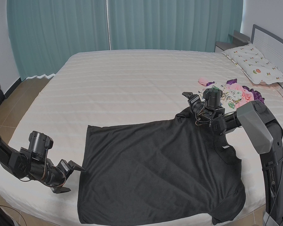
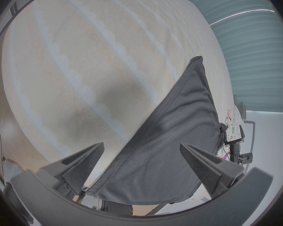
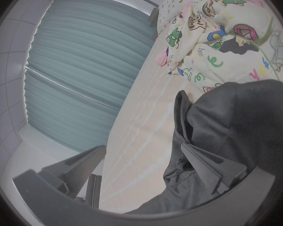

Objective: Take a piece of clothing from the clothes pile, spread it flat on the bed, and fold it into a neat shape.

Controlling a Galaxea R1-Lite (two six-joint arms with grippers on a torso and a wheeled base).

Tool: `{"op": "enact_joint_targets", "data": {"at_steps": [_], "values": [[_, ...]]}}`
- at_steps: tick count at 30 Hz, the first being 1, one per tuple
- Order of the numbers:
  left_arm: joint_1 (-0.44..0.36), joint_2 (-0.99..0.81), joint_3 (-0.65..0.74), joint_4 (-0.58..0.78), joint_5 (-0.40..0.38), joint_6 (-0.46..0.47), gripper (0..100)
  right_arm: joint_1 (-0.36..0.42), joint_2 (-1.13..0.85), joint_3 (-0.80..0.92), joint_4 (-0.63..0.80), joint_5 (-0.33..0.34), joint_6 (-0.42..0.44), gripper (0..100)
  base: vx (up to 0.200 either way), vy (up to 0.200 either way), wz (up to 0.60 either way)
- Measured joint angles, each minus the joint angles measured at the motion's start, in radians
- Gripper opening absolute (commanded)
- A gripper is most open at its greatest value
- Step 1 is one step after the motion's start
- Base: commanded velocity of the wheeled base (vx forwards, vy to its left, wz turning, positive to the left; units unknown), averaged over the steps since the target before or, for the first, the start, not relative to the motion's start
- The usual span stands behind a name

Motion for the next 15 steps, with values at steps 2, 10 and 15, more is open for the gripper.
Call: {"op": "enact_joint_targets", "data": {"at_steps": [2,10,15], "values": [[-0.001,0.000,0.000,0.000,0.000,0.000,100,0.007,0.009,-0.012,0.006,0.000,-0.003,100,0.000,0.000,0.00],[-0.001,0.000,0.000,0.000,0.000,0.000,100,0.016,0.031,-0.027,0.052,-0.007,-0.004,100,0.000,0.000,0.00],[-0.003,0.001,0.000,0.000,0.000,0.000,100,0.015,0.034,-0.027,0.094,-0.011,-0.003,100,0.000,0.000,0.00]]}}
